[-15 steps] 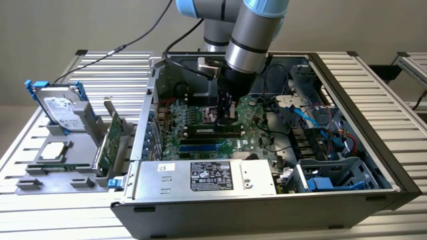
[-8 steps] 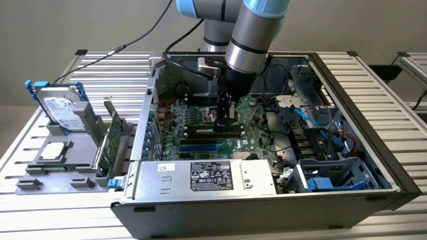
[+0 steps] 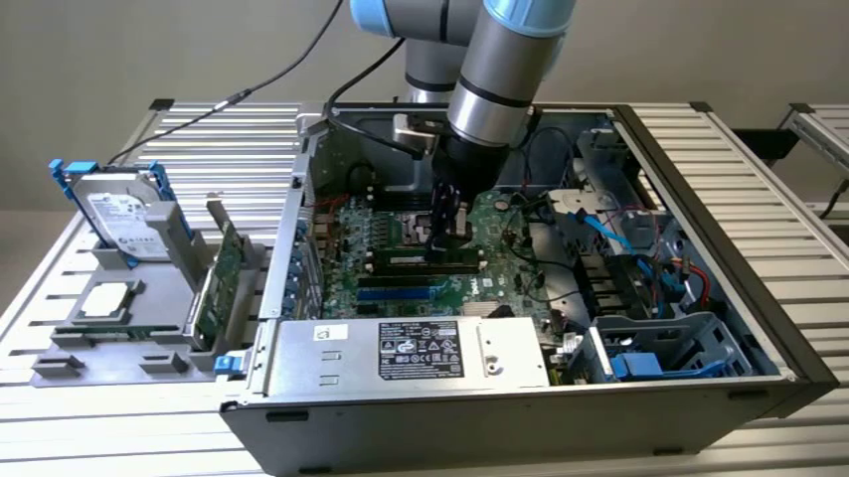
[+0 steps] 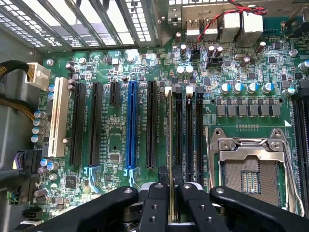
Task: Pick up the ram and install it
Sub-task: 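Insert the ram into the slot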
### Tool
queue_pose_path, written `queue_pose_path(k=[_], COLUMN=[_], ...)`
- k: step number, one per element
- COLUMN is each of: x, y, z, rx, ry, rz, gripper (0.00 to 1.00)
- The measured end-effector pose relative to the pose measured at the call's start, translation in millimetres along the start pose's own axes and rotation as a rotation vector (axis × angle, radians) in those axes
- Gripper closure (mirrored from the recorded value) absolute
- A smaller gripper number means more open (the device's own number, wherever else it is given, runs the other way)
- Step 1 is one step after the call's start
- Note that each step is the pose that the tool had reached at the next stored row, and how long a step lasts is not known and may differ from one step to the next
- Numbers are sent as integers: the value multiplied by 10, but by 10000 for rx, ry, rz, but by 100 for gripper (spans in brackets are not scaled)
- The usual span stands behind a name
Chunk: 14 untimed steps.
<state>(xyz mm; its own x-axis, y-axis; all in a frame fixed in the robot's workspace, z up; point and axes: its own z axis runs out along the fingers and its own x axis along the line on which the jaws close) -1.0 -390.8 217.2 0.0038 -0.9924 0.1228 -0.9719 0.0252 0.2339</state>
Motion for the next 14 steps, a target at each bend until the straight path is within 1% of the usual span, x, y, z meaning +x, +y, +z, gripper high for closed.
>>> queue_pose_path(k=[14], x=[-2], y=[-13], z=[-3], rx=[-27], ry=[11], rz=[-1], gripper=[86])
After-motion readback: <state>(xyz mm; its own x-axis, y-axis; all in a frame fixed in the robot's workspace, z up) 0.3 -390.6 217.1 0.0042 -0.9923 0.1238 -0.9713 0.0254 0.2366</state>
